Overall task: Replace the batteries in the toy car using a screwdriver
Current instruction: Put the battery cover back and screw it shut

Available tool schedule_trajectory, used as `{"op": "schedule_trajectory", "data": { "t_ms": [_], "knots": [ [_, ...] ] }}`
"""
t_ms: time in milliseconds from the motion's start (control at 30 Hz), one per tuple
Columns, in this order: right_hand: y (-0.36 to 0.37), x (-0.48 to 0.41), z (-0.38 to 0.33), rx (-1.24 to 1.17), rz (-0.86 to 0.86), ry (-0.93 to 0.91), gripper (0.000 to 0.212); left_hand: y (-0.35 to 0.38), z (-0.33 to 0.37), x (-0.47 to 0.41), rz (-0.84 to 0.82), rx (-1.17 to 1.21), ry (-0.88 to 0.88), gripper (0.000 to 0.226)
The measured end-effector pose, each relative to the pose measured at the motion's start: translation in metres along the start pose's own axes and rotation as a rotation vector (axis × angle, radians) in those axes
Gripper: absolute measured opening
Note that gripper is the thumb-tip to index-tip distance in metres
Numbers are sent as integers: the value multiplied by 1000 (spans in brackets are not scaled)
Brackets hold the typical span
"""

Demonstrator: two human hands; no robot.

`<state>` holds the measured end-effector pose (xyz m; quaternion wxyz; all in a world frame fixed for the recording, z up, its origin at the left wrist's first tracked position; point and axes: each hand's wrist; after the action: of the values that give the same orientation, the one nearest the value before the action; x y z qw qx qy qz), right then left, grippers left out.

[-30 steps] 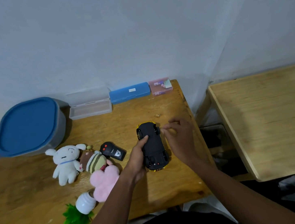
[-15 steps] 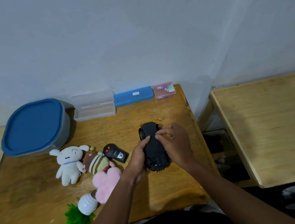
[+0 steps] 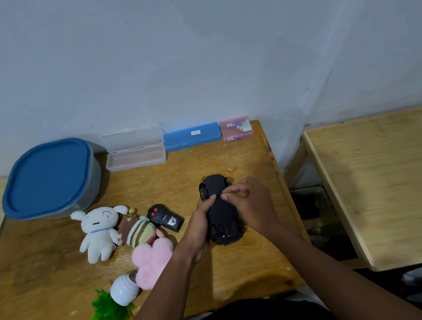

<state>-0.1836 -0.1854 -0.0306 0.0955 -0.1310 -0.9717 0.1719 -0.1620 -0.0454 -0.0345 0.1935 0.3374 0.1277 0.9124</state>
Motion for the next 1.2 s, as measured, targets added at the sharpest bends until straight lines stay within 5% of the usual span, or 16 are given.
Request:
{"op": "schedule_trajectory", "data": {
  "t_ms": [1200],
  "knots": [
    [4,5,-2,-116,68,52,6,3,0,2,4,57,30,39]
  ]
}}
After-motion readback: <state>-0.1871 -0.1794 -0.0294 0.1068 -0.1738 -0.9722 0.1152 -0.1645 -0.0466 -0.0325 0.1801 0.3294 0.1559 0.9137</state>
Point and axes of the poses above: each hand's wrist, its own x-axis away from the middle knuckle, its own y-axis out of the palm, z = x × y, and after that the axes turned 6 degrees about -z, right-handed
